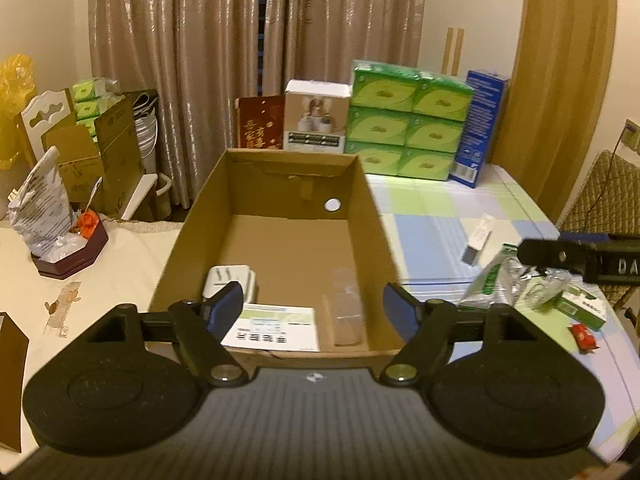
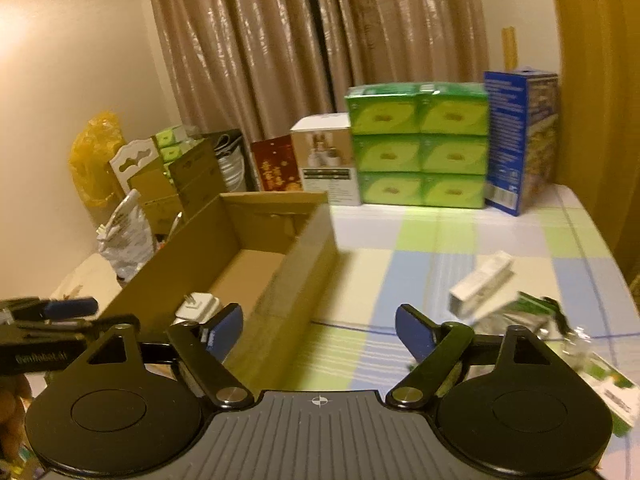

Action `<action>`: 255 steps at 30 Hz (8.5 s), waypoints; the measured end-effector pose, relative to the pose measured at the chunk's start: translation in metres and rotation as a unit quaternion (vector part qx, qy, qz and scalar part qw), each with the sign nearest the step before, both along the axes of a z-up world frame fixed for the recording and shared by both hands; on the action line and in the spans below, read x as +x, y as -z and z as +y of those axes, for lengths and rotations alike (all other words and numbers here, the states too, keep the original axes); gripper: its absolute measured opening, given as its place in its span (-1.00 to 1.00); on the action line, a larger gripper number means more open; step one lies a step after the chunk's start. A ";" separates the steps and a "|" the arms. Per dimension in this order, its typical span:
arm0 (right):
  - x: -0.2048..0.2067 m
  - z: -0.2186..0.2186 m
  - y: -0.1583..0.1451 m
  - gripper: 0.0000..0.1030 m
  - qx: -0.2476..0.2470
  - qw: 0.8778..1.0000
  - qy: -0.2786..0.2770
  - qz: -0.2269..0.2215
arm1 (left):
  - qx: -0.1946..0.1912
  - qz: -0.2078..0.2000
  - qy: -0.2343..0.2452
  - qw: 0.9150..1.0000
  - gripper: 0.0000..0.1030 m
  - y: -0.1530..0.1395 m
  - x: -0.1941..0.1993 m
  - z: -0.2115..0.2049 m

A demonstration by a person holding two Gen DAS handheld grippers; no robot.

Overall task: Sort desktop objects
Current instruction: 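Lower the plug into the cardboard box and open the left tool while the right tool releases the floss box, then move both open tools back over the remaining items on the table, then close the right tool on the red packet while the left tool approaches the foil packet, then close the left tool on the green-printed foil packet, then lift the foil packet and red packet and carry both toward the cardboard box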

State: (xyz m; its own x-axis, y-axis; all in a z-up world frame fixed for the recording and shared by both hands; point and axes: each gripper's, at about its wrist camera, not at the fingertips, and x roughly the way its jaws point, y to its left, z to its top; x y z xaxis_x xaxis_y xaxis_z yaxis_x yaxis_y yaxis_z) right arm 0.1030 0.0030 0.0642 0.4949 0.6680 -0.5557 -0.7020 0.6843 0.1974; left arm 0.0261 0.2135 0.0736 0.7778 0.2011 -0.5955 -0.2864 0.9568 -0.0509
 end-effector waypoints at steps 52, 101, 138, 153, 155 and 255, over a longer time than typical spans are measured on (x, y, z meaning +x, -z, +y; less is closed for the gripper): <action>0.025 -0.243 0.073 0.96 -0.047 0.984 0.171 0.028 | 0.033 0.042 0.156 0.986 0.97 0.059 0.089 -0.192; 0.078 -0.204 0.139 0.10 -0.096 0.977 0.176 0.071 | 0.052 0.080 0.221 0.971 0.96 0.130 0.186 -0.191; 0.093 -0.178 0.149 -0.50 -0.097 0.978 0.162 0.089 | 0.024 0.141 0.241 0.960 -0.52 0.162 0.192 -0.201; 0.104 -0.160 0.145 -0.50 -0.081 0.983 0.146 0.078 | 0.015 0.097 0.239 0.966 0.35 0.138 0.199 -0.196; 0.110 -0.156 0.145 -0.50 -0.077 0.983 0.145 0.078 | 0.019 0.095 0.240 0.966 0.36 0.138 0.205 -0.196; 0.053 -0.175 0.154 -0.12 -0.123 0.981 0.131 0.077 | 0.009 0.220 0.288 0.932 0.47 0.166 0.161 -0.229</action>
State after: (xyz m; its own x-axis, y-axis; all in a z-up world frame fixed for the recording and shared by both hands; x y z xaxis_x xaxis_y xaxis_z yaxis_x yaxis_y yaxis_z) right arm 0.1561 -0.1719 -0.0901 0.5292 0.3657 -0.7657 -0.4696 0.8778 0.0947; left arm 0.1874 -0.0150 -0.0924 0.4416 -0.1610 -0.8826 0.2849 0.9580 -0.0322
